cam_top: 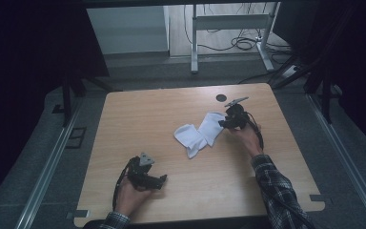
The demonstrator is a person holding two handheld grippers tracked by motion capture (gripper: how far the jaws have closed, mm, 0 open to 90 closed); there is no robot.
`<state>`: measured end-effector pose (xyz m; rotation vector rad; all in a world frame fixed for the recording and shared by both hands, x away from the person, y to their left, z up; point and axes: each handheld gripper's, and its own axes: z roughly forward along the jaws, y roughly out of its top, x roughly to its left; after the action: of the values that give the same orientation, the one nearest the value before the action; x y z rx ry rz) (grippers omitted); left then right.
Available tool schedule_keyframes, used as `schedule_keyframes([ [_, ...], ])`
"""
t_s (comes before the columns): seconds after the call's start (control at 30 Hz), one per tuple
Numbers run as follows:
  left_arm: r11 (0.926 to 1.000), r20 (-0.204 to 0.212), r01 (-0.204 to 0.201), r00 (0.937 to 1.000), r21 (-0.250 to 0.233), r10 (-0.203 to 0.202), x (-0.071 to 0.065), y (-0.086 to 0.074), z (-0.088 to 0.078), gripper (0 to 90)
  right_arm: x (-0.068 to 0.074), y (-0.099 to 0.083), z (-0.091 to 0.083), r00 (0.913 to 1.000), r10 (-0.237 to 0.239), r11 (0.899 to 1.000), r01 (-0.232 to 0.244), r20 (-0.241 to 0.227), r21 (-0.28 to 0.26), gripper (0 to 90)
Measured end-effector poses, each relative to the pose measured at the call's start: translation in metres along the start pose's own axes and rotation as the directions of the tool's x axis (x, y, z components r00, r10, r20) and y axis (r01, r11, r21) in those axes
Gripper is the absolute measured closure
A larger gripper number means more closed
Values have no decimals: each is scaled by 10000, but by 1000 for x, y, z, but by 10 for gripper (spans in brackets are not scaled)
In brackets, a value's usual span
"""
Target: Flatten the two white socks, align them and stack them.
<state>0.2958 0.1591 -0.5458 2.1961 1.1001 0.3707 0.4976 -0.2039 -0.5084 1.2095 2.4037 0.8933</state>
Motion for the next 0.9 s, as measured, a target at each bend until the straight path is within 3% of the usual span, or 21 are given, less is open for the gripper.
schedule_keyframes([
  [0.1, 10000, 0, 0, 10000, -1, 0, 0, 0, 0, 0, -1, -1, 8, 9999, 111, 9999, -111, 70, 32, 529],
  [0.23, 10000, -1, 0, 10000, -2, 0, 0, 0, 0, 0, -1, -4, 17, 9998, -5, 9996, -1, 205, 287, 598],
  [0.33, 10000, -1, 1, 10000, -1, -1, 0, 0, 0, 0, -2, -6, 15, 9991, 261, 9991, -272, 328, 317, 674],
  [0.53, 10000, -1, -5, 10000, 1, 5, 0, 0, 0, 0, -8, -12, 3, 9979, 436, 9975, -462, 488, 543, 765],
  [0.7, 10000, -4, -3, 10000, 1, 3, 0, 0, 0, 0, -10, -16, -8, 9983, 509, 9964, -527, 284, 660, 831],
  [0.9, 10000, -5, -10, 10000, 6, 10, 0, 0, 0, 0, -6, -4, -32, 9955, 873, 9958, -862, -373, 302, 837],
])
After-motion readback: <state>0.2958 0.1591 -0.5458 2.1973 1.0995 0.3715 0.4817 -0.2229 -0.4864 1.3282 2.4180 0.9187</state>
